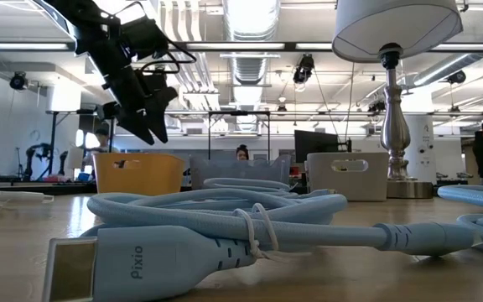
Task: Pick & Place USB Port
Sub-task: Put the black charger cable into the orange bin
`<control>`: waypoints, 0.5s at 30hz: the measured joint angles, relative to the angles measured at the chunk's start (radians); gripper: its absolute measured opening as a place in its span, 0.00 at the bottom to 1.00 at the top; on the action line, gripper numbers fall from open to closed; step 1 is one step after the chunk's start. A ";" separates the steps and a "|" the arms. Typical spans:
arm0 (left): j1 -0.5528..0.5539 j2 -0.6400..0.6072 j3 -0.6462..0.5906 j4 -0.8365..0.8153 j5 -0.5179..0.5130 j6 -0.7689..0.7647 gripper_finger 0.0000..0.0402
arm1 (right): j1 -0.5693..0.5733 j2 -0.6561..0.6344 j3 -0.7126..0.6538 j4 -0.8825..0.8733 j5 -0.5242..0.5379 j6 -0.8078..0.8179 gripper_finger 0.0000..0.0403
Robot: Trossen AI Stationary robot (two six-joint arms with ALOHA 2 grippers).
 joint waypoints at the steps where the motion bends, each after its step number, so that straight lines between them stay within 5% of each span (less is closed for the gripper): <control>1: 0.000 0.000 0.000 0.000 0.000 0.003 0.53 | 0.000 0.000 -0.002 0.007 0.005 -0.011 0.37; 15: 0.000 0.000 0.000 0.000 0.000 0.007 0.53 | 0.000 0.000 -0.015 0.088 0.128 -0.127 0.37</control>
